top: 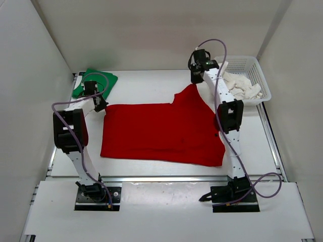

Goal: Fold and stack the t-shirts
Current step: Grap the side of the flattened tshirt furthest away from the robot with both arms, then fold the other side of the tshirt into a rectangle

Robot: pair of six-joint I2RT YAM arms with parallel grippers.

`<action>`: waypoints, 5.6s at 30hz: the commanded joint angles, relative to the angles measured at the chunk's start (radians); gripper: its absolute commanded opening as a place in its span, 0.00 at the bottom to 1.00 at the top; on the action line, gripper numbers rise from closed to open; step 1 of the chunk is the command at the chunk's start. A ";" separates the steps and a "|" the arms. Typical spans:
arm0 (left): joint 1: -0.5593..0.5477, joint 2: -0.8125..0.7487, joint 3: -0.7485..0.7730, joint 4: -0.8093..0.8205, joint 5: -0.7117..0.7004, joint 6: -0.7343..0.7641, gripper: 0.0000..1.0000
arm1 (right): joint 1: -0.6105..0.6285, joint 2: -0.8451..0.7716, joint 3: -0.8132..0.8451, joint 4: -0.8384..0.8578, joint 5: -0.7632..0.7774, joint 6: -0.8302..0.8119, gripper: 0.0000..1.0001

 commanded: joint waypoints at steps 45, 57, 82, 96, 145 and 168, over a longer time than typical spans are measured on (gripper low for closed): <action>0.038 -0.586 -0.531 -0.079 -0.016 0.050 0.05 | -0.027 -1.646 -1.994 0.441 0.034 0.296 0.00; 0.153 -0.736 -0.634 -0.021 0.084 -0.078 0.55 | -0.023 -1.847 -2.121 0.427 0.036 0.376 0.21; -0.399 -0.785 -0.853 0.360 0.099 -0.201 0.45 | 0.198 -1.125 -1.858 0.883 -0.180 0.198 0.38; -0.455 -0.793 -0.928 0.437 0.107 -0.240 0.45 | 0.074 -1.136 -1.935 0.969 -0.401 0.247 0.01; -0.398 -0.790 -0.918 0.504 0.168 -0.250 0.46 | 0.141 -1.333 -1.997 0.656 -0.314 0.246 0.00; -0.291 -0.618 -0.824 0.590 0.281 -0.330 0.46 | -0.277 -1.292 -2.010 1.114 -0.464 0.381 0.22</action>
